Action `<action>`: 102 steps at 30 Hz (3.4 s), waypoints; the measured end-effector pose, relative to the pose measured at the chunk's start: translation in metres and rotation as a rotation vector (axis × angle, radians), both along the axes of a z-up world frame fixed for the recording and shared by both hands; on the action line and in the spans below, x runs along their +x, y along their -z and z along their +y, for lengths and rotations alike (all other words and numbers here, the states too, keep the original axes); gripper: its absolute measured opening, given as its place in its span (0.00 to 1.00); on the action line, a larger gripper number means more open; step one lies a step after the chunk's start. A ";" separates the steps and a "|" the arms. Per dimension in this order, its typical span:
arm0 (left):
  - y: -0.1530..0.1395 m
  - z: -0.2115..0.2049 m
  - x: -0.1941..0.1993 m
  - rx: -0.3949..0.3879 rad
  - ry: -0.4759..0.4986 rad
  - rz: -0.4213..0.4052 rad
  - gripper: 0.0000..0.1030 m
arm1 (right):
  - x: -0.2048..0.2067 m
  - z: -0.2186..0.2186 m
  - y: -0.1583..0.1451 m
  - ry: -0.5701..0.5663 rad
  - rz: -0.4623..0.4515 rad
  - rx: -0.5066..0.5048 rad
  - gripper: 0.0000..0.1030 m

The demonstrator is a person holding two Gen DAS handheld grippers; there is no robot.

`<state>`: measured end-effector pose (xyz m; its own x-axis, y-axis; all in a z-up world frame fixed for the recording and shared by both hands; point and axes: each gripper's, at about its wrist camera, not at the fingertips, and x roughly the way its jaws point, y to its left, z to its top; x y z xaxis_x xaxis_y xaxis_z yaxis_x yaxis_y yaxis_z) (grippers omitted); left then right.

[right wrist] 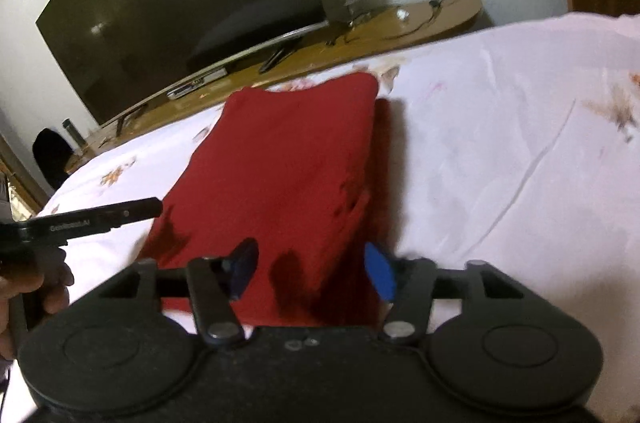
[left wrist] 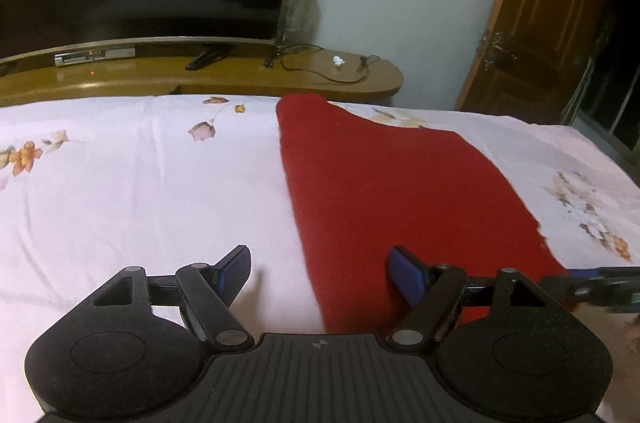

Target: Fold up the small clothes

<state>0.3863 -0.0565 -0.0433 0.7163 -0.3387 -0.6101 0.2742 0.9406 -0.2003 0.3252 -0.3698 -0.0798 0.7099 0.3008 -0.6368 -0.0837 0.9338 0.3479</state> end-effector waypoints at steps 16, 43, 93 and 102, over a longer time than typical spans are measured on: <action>0.025 0.031 -0.035 -0.061 0.172 0.051 0.71 | 0.009 -0.009 0.014 -0.005 0.041 -0.043 0.20; 0.063 0.002 0.099 -0.438 0.234 0.285 0.71 | 0.118 -0.058 0.055 -0.089 0.123 0.406 0.53; 0.011 0.281 -0.048 -0.362 -0.060 0.168 0.36 | 0.104 0.201 0.002 -0.351 0.027 0.381 0.34; 0.042 0.290 -0.080 -0.327 -0.232 0.099 0.69 | 0.116 0.221 0.048 -0.309 0.090 0.302 0.46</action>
<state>0.3058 0.2336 -0.0852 0.7395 -0.3628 -0.5670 0.0269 0.8576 -0.5137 0.4409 -0.1484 -0.1279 0.5031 0.6723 -0.5431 -0.3000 0.7252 0.6198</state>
